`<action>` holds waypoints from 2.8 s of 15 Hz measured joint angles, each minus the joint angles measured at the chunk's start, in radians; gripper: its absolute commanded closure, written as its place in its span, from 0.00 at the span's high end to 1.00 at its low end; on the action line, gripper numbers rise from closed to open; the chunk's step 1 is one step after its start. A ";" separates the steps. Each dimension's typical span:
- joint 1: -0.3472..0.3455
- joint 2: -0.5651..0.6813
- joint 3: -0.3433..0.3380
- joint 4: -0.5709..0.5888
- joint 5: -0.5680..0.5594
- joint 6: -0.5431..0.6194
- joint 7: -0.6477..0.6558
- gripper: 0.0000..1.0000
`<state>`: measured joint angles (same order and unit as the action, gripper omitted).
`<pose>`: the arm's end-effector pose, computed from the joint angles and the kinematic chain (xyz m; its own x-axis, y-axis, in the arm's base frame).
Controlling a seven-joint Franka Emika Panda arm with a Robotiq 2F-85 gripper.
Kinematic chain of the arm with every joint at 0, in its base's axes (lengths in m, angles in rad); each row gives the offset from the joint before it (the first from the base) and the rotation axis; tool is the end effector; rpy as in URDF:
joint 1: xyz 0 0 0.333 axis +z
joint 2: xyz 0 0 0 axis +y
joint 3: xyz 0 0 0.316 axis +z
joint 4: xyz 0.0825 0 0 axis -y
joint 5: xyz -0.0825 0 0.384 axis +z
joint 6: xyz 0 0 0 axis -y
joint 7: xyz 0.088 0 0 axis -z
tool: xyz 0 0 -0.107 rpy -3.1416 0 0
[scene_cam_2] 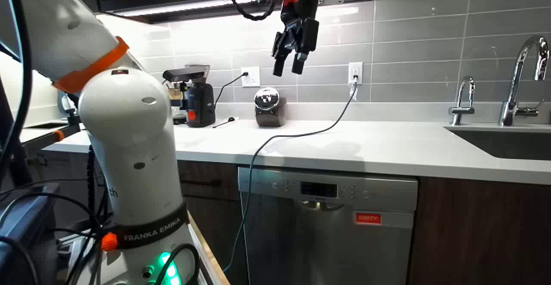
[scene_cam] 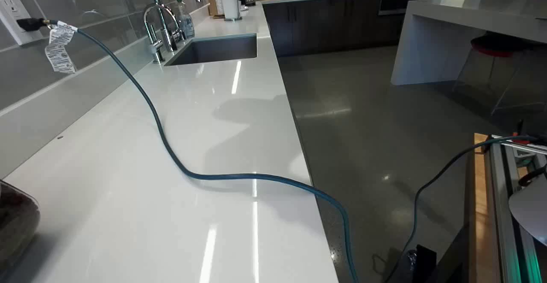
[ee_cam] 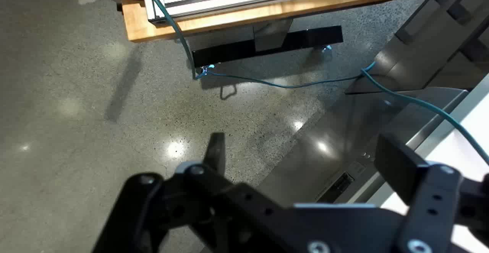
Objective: Press the button on the object
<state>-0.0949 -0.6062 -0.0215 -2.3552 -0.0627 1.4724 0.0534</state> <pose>0.3326 -0.0472 0.5259 0.9488 -0.1637 -0.2700 -0.1520 -0.9863 0.0639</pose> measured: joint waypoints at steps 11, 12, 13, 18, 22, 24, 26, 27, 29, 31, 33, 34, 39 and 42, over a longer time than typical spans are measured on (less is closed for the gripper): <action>-0.015 0.025 -0.029 -0.001 -0.001 0.018 0.013 1.00; -0.021 0.040 -0.044 -0.002 -0.003 0.042 0.011 1.00; -0.026 0.058 -0.059 -0.004 -0.007 0.077 -0.001 1.00; -0.029 0.144 -0.107 -0.039 -0.036 0.318 -0.151 1.00; -0.024 0.189 -0.114 -0.088 -0.058 0.469 -0.287 1.00; -0.022 0.208 -0.117 -0.114 -0.067 0.525 -0.350 1.00; -0.022 0.226 -0.121 -0.134 -0.071 0.563 -0.386 1.00; -0.022 0.236 -0.122 -0.139 -0.071 0.569 -0.391 1.00; -0.022 0.248 -0.124 -0.140 -0.071 0.571 -0.394 1.00; -0.022 0.249 -0.124 -0.139 -0.071 0.571 -0.395 1.00; -0.022 0.249 -0.124 -0.139 -0.071 0.571 -0.395 1.00; -0.022 0.249 -0.124 -0.139 -0.071 0.571 -0.395 1.00; -0.022 0.259 -0.125 -0.139 -0.071 0.610 -0.397 1.00; -0.020 0.308 -0.139 -0.143 -0.067 0.723 -0.440 1.00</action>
<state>-0.1153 -0.2978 -0.1607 -2.4982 -0.1298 2.1951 -0.3870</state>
